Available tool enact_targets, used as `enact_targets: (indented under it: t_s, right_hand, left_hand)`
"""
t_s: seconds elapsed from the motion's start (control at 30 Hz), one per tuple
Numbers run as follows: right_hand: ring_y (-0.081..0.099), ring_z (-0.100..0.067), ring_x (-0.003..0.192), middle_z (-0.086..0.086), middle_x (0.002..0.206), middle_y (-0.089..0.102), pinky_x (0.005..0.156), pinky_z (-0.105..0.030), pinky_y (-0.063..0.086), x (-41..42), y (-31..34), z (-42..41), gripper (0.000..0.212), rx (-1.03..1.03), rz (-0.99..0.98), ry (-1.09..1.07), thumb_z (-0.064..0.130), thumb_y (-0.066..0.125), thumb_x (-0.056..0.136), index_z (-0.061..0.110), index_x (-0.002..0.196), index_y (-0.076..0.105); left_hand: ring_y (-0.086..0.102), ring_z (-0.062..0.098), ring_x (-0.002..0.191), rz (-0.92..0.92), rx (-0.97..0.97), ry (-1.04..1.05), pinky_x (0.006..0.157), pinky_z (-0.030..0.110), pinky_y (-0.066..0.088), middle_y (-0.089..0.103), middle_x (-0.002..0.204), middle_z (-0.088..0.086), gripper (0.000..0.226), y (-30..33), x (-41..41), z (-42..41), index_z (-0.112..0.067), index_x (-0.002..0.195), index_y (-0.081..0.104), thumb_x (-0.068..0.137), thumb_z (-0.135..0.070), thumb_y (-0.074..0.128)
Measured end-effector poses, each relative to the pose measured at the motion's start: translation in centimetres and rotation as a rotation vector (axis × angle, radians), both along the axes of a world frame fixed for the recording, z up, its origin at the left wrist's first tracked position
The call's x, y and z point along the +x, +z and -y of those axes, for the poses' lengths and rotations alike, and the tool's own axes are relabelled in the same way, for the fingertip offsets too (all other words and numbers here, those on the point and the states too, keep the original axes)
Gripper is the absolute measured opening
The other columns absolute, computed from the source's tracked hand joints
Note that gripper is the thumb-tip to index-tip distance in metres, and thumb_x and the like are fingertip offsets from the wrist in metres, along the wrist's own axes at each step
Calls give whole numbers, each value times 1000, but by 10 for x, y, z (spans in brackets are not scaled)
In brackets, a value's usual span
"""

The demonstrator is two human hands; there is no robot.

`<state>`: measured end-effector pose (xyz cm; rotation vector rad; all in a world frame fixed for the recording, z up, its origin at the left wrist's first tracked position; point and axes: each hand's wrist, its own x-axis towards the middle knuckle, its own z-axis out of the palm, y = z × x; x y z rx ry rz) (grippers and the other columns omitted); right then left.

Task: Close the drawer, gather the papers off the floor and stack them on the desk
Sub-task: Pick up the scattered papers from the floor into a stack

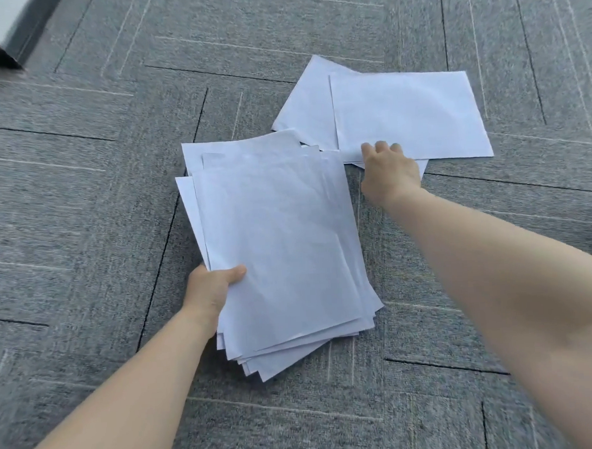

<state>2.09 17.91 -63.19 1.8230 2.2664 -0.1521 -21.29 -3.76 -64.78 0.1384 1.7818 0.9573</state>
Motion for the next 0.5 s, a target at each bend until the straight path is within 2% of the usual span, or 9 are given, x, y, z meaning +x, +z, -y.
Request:
enact_targets:
  t_s: [0.13, 0.2, 0.3, 0.4, 0.5]
  right_hand:
    - [39, -41, 128, -19, 144, 38, 86, -45, 45, -14, 3, -14, 60, -64, 107, -24, 7, 51, 85, 9, 142, 32]
    - [44, -41, 125, -19, 138, 43, 88, -42, 44, -16, 4, -19, 60, -85, 129, -43, 8, 53, 86, 7, 142, 31]
    - [55, -38, 111, -19, 124, 52, 75, -37, 38, -13, 0, -21, 48, -49, 130, -17, 5, 53, 86, 4, 132, 40]
    - [61, -37, 95, -18, 106, 61, 67, -35, 38, -7, 0, -21, 33, 45, 108, 19, -4, 45, 86, 4, 117, 52]
    - [53, -31, 73, -14, 84, 61, 61, -34, 39, -1, 9, -23, 33, 74, 129, 69, -11, 44, 83, 3, 109, 58]
  left_hand:
    - [69, 32, 81, 4, 11, 14, 69, 38, 56, 72, 96, 15, 27, 2, 3, 0, -2, 107, 66, 81, 2, 68]
    - [68, 31, 81, 8, 24, 22, 68, 35, 55, 71, 96, 14, 27, 4, 4, 0, -2, 108, 66, 81, 3, 67]
    - [69, 35, 88, 7, 24, 21, 74, 41, 56, 72, 100, 16, 29, 4, 3, 1, -1, 110, 66, 81, 2, 68]
    - [69, 35, 88, 6, 30, 26, 77, 42, 56, 72, 100, 17, 30, 3, 4, 1, 0, 110, 66, 80, 3, 67]
    - [69, 36, 89, 2, 32, 31, 79, 45, 56, 72, 101, 18, 32, 3, 4, 0, 0, 111, 66, 80, 3, 68]
